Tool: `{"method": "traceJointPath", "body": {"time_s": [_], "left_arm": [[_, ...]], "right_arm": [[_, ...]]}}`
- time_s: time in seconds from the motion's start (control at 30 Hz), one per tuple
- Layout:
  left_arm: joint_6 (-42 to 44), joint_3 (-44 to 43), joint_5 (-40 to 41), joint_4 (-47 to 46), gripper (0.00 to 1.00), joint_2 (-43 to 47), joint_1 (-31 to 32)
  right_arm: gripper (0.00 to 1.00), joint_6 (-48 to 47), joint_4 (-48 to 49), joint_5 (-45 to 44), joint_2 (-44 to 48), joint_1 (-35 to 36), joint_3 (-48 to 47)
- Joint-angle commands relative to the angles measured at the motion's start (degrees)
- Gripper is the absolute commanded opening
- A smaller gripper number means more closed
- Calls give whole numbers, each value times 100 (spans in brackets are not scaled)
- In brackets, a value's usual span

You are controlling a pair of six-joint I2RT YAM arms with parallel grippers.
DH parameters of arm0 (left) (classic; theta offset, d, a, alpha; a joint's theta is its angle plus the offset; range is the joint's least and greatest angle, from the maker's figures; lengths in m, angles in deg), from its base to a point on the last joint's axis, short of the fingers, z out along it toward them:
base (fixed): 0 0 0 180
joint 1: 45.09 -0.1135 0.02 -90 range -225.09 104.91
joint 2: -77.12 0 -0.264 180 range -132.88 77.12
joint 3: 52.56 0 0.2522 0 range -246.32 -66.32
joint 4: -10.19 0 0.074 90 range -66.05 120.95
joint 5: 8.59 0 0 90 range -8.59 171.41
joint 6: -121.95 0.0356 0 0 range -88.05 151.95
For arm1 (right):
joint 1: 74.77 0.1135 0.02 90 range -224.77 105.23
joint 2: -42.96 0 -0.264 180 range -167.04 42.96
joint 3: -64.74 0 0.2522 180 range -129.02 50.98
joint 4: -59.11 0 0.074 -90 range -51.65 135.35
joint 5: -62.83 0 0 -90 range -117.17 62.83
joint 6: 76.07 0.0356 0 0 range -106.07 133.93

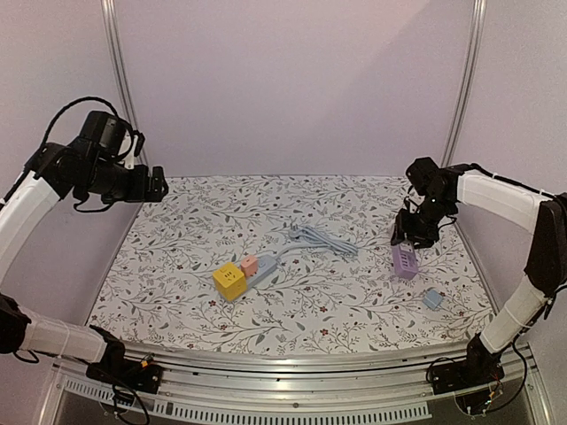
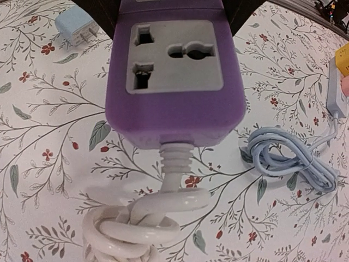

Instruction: Insert the plug

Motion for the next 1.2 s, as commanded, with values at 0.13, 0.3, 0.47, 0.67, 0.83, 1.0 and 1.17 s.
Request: {"method": "traceJointPath", "body": {"time_s": [0.13,0.3,0.47,0.67,0.83,1.0,1.17], "left_arm": [[-692,677,-746,-466,99,182,17],[-765,787,-373,-405,99,212,347],[-765,574,-85,-324,100,72,846],[-764,528,-22,-327,99,-33,1227],[-787,431,-82,-308,99,-83,1305],[-771,326,133,-257,99,-195,1273],[-881,213,400,-286,99,-304,1261]], "right_arm": [[0,1494,-66,255,-110,1223,-52],[0,2250,-396,206,-388,1973,-423],[0,2638,-532,246,-884,2682,-614],[0,2834,-598,154,-1558,3351,-927],[10,2820,-409,214,-1917,3420,-959],[33,2494,-232,195,-1948,3422,-788],[52,2048,-57,310,-1832,3422,-611]]}}
